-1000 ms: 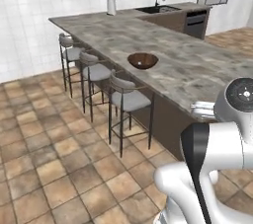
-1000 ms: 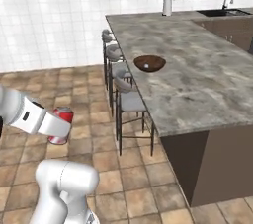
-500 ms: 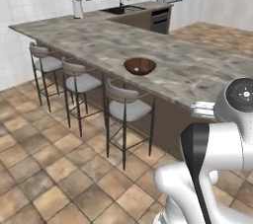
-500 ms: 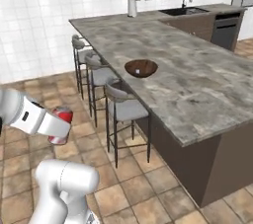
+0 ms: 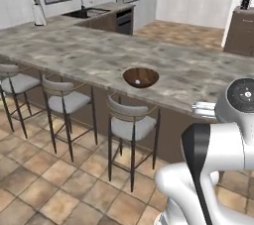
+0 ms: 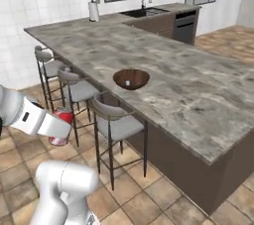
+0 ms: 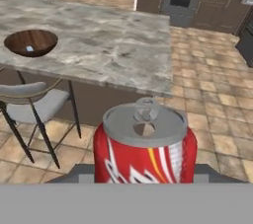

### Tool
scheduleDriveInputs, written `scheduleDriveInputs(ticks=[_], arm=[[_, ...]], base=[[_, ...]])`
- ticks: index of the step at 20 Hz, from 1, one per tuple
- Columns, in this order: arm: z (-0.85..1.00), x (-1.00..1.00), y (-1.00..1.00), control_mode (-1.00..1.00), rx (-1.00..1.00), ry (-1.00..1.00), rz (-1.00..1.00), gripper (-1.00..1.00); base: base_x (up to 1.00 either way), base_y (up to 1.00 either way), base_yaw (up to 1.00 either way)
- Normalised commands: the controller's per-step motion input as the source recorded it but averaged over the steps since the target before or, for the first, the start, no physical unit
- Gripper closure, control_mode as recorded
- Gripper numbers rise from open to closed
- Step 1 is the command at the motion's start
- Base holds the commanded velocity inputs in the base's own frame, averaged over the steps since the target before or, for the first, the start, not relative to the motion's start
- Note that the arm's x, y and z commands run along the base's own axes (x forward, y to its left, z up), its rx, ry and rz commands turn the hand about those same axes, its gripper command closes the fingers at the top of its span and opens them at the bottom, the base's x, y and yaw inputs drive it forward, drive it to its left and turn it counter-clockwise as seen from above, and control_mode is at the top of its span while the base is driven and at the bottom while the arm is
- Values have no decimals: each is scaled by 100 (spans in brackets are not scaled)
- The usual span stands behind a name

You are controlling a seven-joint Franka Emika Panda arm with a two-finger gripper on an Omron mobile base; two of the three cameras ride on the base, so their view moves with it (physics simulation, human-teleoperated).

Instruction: Open the fridge, grab two sodas, and place both sodas inside the bowl with ice on the dining counter.

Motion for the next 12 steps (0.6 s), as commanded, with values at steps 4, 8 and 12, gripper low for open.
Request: scheduleDriveInputs(ticks=[4, 8, 12], arm=[[0, 0, 0, 100, 0, 0, 0, 100], [0, 0, 0, 100, 0, 0, 0, 100], [0, 0, 0, 100, 0, 0, 0, 100]], base=[[59, 82, -43], [47, 83, -43], [44, 77, -42]])
